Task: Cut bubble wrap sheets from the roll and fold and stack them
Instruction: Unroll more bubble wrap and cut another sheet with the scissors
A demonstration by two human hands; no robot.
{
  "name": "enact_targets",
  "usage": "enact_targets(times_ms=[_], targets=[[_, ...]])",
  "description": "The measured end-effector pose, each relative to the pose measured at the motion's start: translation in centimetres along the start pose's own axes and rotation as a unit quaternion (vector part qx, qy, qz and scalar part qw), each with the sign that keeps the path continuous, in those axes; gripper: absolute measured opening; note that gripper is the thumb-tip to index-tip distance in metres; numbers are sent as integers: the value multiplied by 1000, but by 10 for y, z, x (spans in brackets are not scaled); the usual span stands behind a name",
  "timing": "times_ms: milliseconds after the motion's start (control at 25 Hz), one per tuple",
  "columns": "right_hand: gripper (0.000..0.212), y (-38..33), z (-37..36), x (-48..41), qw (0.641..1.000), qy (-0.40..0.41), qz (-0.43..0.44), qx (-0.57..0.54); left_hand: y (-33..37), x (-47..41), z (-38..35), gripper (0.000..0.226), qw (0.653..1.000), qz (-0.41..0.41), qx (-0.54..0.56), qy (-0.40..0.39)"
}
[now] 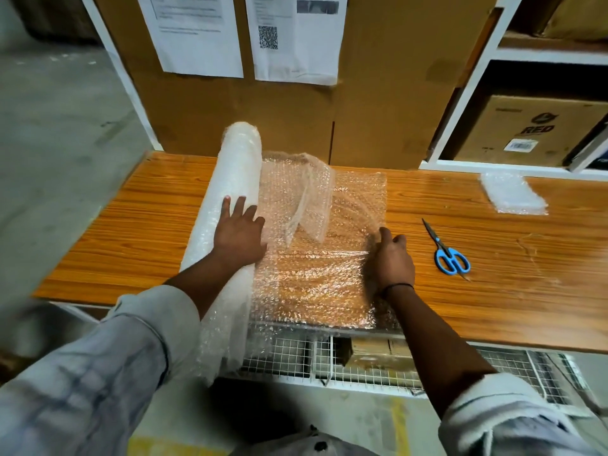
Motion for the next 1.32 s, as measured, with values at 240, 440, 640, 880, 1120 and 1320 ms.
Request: enact_targets(times_ms=[240,440,640,880,1120,1320], targets=[[44,39,16,-6,998,5,-5,61,-14,-7,4,68,999,-4,39,-34],[43,10,23,4,981,73,54,173,11,-8,15,66,995,3,97,-35],[57,-46,-31,34,990,-19,133,38,69,-8,18,70,984,-5,175,-37],[64,-23,-46,46,994,-39,97,42,118,-19,33,47,984,40,174,-16],[71,-21,-43,45,992,-48,108,41,94,-26,45,30,984,50,165,33],[73,-21,-47,42,990,-62,112,52,-1,-17,44,36,973,157,149,77]])
Point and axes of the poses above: each hand's wrist, its own x-axis away from the middle knuckle, its own z-axis out of the back of the hand, y = z × x, the point moved 8 cm from there along -x, towards the middle knuckle, and after that the axes turned 4 degrees about z, right-handed, at the moved point
